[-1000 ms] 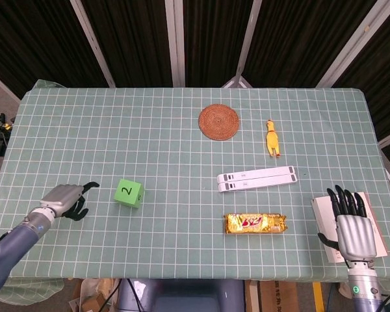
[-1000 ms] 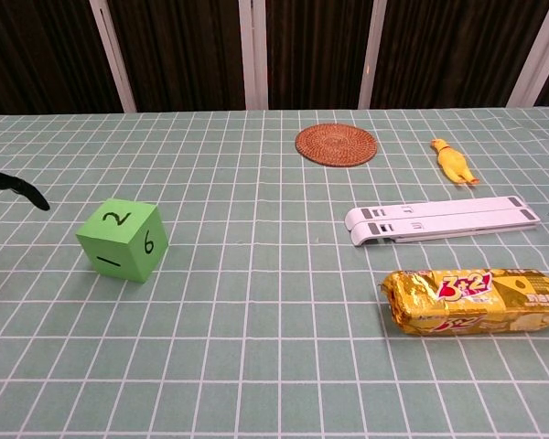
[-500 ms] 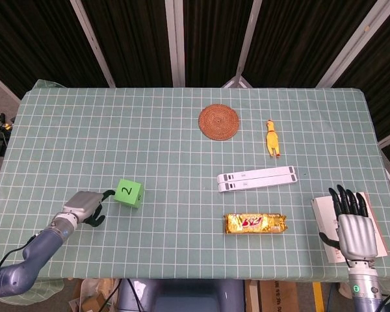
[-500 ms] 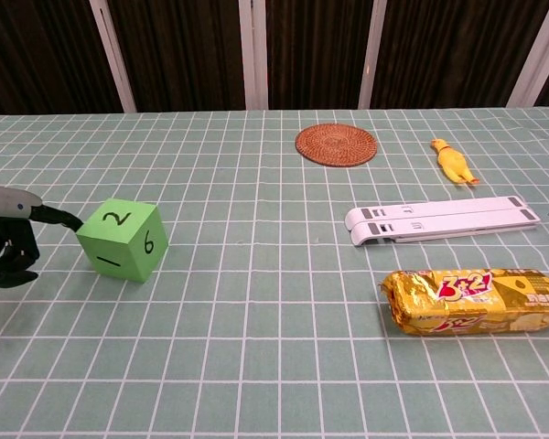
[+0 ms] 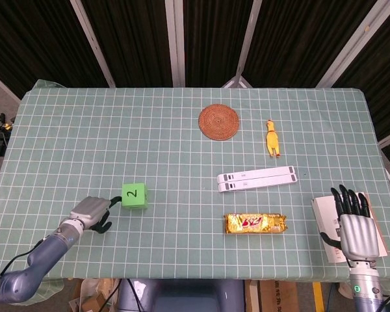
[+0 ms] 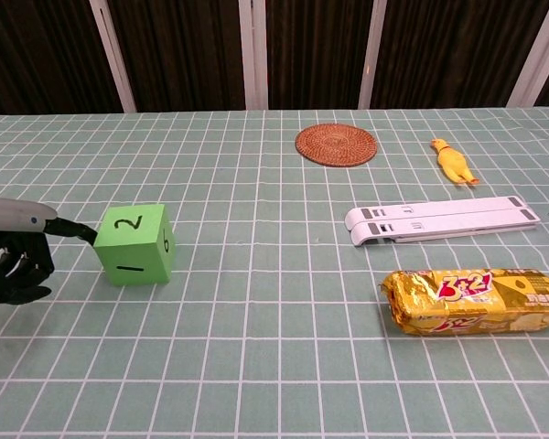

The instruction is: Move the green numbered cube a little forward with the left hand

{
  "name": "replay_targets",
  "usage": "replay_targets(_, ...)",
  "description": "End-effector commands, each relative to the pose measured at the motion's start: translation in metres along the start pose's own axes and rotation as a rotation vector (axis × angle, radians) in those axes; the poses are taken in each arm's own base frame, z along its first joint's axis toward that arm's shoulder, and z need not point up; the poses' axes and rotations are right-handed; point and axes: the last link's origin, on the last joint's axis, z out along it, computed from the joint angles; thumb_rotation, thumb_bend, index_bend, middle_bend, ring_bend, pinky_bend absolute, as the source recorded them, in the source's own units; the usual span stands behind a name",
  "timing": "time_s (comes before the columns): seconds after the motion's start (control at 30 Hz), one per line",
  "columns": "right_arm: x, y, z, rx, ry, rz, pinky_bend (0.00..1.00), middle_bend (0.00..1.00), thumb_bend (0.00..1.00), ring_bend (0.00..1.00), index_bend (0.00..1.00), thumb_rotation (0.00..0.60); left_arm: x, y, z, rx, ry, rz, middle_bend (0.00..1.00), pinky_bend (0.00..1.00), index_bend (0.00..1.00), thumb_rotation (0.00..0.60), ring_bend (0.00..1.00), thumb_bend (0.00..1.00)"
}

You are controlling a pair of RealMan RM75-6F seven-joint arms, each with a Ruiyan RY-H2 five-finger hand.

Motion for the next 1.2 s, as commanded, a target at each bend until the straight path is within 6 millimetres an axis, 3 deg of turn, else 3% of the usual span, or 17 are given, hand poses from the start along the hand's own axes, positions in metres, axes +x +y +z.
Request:
replay_targets(0.03, 0.000, 0.000, 0.000, -0.003, 0.001, 0.001, 0.00, 0.00, 0.07, 0.00, 0.05, 0.600, -0.002, 0.004, -0.004, -0.010, 0.000, 0.014, 0.74, 0.63, 0.13, 0.600, 0.62, 0.58)
replay_targets(0.37, 0.001, 0.001, 0.000, -0.008, -0.002, 0.004, 0.00, 0.00, 0.07, 0.00, 0.05, 0.600, -0.012, 0.024, -0.013, -0.062, -0.022, 0.059, 0.74, 0.63, 0.14, 0.600, 0.62, 0.58)
replay_targets(1.2, 0.002, 0.002, 0.001, -0.019, -0.008, 0.012, 0.00, 0.00, 0.07, 0.00, 0.05, 0.600, -0.004, 0.083, 0.002, -0.139, 0.037, 0.107, 0.74, 0.63, 0.14, 0.600, 0.62, 0.58)
